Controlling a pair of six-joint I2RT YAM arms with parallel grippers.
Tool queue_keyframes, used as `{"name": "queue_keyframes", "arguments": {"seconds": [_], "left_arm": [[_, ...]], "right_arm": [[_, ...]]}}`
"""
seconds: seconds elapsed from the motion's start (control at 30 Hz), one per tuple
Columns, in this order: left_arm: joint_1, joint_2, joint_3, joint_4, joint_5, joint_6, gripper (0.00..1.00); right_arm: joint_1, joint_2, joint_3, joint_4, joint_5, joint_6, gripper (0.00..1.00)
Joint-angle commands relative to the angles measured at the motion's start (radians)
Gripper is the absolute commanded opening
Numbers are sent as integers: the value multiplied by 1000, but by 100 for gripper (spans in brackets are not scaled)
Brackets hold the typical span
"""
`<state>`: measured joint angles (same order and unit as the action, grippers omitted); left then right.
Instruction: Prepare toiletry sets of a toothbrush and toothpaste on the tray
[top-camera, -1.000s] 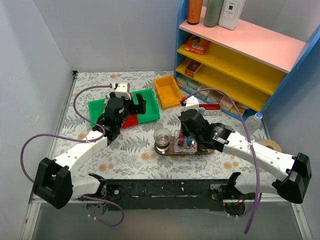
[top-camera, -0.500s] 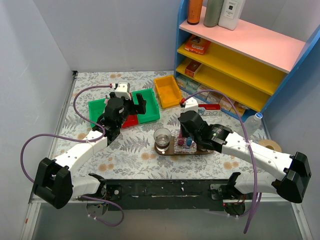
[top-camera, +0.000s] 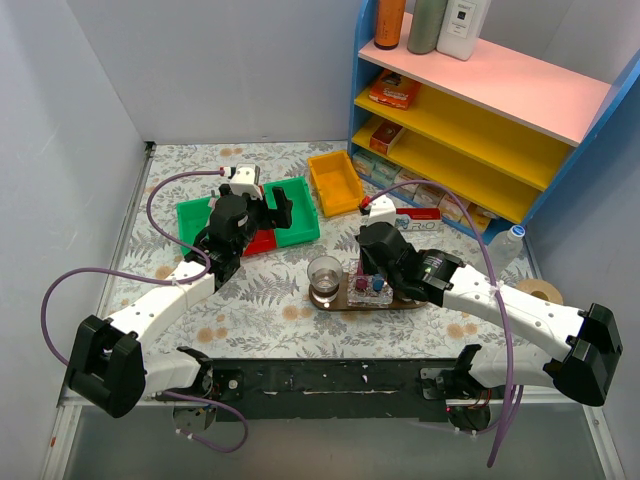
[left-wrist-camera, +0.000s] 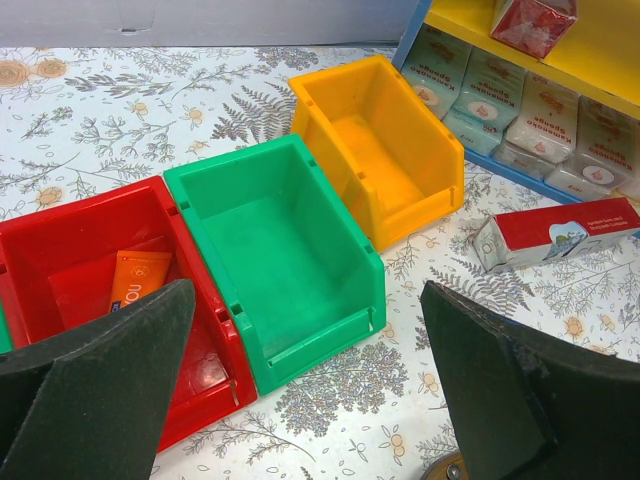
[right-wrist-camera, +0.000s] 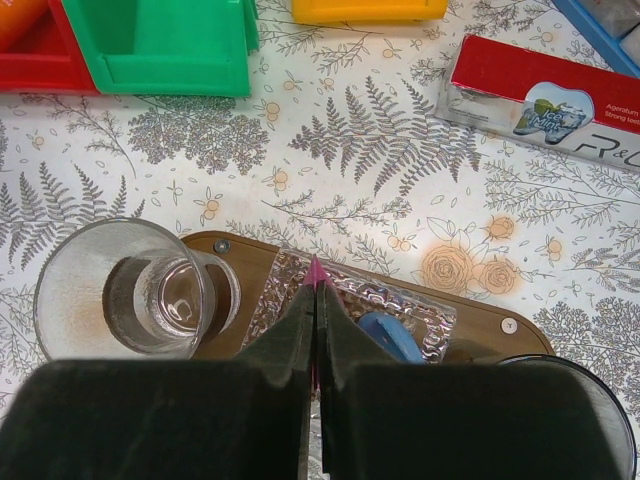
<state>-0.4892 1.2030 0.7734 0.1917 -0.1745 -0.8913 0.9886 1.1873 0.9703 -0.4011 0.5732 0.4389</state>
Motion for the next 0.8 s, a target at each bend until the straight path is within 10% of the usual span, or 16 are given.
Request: {"name": "queue_keyframes", "arguments": {"seconds": [0.0, 0.47, 0.77], "left_arm": [[0, -5, 30, 0, 4, -1, 98], [1, -5, 30, -1, 7, -1, 98], [0, -3, 30, -1, 7, -1, 98]], "right_arm": [[2, 6, 8, 24, 20, 8, 8], [2, -29, 16, 34, 24, -15, 49], [2, -77, 11, 51, 5, -51, 56]]}}
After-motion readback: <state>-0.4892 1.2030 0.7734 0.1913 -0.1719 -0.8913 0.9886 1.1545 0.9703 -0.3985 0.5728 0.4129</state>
